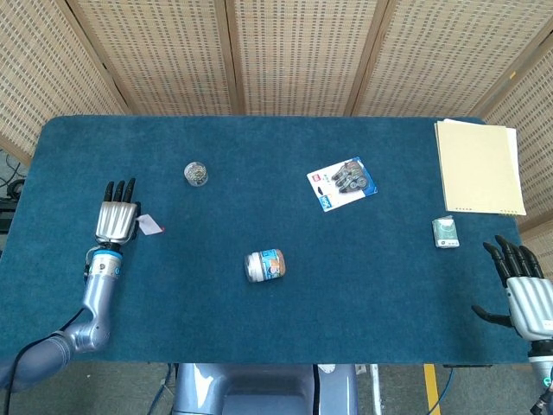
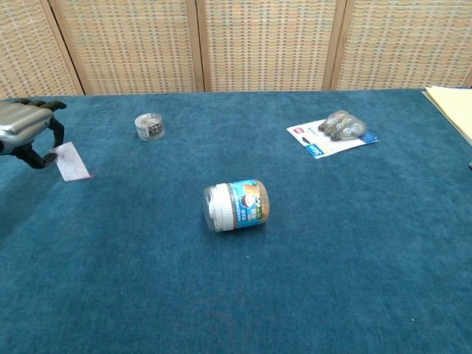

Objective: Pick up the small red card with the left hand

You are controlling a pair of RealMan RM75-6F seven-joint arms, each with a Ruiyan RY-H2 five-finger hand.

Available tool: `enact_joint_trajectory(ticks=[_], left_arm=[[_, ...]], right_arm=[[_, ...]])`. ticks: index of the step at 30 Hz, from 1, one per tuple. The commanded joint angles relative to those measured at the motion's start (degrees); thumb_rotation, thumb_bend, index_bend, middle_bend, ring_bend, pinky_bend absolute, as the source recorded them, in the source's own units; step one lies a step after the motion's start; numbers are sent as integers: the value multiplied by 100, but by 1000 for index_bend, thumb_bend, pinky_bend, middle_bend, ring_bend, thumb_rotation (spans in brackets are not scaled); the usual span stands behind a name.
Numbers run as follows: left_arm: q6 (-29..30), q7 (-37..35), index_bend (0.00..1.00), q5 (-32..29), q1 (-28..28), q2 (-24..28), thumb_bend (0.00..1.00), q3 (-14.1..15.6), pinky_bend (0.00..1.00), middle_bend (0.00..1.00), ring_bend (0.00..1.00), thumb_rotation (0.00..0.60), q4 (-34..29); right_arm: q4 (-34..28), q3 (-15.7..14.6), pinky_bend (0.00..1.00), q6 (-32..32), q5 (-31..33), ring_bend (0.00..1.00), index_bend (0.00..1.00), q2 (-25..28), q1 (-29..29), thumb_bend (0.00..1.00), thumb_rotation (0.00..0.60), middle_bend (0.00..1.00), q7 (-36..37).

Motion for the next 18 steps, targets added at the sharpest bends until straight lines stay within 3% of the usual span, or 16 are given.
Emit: enact_joint_trajectory(ticks=[1,12,18], left_arm=[[108,-89,570,53,-21,2,470,-60,0,0,0,600,18],[677,-334,560,412,12,272,431,-153,0,0,0,600,-548],[950,-253,369,521,249,632,355,-5,0,0,0,600,-1412]], right_arm=[[0,-3,0,0,-6,0,0,-1,0,53,600,0,-2],[-6,-10,0,4,-16,0,0,-5,-2,53,600,0,-13],[0,-3,0,-3,3,0,0,0,-1,53,600,0,9]])
